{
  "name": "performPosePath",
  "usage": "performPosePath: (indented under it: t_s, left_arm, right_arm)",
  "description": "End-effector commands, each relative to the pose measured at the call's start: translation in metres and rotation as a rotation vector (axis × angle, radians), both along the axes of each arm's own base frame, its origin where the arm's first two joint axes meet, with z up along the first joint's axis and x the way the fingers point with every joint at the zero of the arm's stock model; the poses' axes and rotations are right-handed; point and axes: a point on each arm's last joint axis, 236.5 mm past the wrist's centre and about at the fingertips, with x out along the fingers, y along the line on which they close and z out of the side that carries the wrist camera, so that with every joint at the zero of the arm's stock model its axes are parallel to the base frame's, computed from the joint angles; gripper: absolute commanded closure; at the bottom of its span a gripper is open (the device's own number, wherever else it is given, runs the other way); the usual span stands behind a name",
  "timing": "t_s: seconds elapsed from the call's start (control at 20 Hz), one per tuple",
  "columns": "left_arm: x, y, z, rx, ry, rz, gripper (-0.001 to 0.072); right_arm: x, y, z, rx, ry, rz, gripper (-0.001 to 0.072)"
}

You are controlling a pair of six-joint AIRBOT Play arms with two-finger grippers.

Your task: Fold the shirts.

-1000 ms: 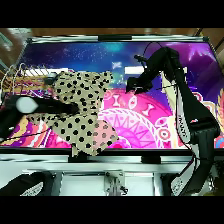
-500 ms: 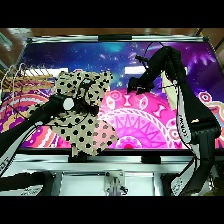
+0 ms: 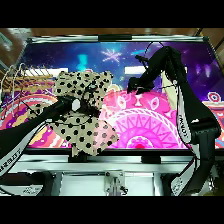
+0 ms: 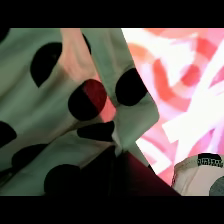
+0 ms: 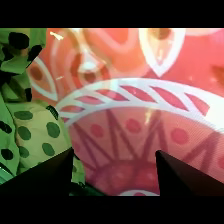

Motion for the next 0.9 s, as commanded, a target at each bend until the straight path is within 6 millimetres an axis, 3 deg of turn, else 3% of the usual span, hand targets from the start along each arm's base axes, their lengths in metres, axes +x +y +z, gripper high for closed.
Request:
performPosePath:
  t_s: [0.0,0.1,0.15,0.3,0.45,0.55,0.6,0.7,0.75,0.85]
  left_arm:
    - [0.014,-0.003,0.027,0.012,-0.045,-0.024,0.0664]
    - [0.032,-0.006,0.080,0.027,-0.138,-0.059,0.0664]
    - [0.040,-0.008,0.117,0.023,-0.201,-0.080,0.0663]
    - [0.045,-0.016,0.249,-0.067,-0.408,-0.104,0.0663]
    - [0.008,-0.031,0.386,-0.191,-0.629,-0.163,0.0662]
    - [-0.033,-0.041,0.452,-0.259,-0.737,-0.235,0.0662]
    - [-0.055,-0.041,0.476,-0.278,-0.776,-0.273,0.0662]
    - [-0.088,-0.025,0.493,-0.285,-0.784,-0.297,0.0662]
    - [-0.103,-0.009,0.488,-0.260,-0.748,-0.298,0.0662]
    - [-0.126,0.026,0.465,-0.186,-0.639,-0.273,0.0662]
  right_arm:
    - [-0.001,0.000,0.000,0.000,0.002,0.003,0.0088]
    - [-0.002,0.000,0.002,0.000,0.002,0.005,0.0088]
    - [-0.002,-0.001,0.007,0.001,-0.008,0.004,0.0088]
    - [0.003,-0.005,0.039,0.018,-0.098,-0.012,0.0088]
    - [0.011,-0.014,0.096,0.048,-0.259,-0.061,0.0088]
    - [0.011,-0.024,0.148,0.076,-0.397,-0.104,0.0088]
    - [0.006,-0.028,0.173,0.088,-0.458,-0.119,0.0088]
    - [-0.013,-0.032,0.217,0.105,-0.553,-0.118,0.0088]
    - [-0.028,-0.028,0.232,0.109,-0.581,-0.089,0.0088]
    - [-0.055,-0.010,0.242,0.113,-0.584,-0.008,0.0087]
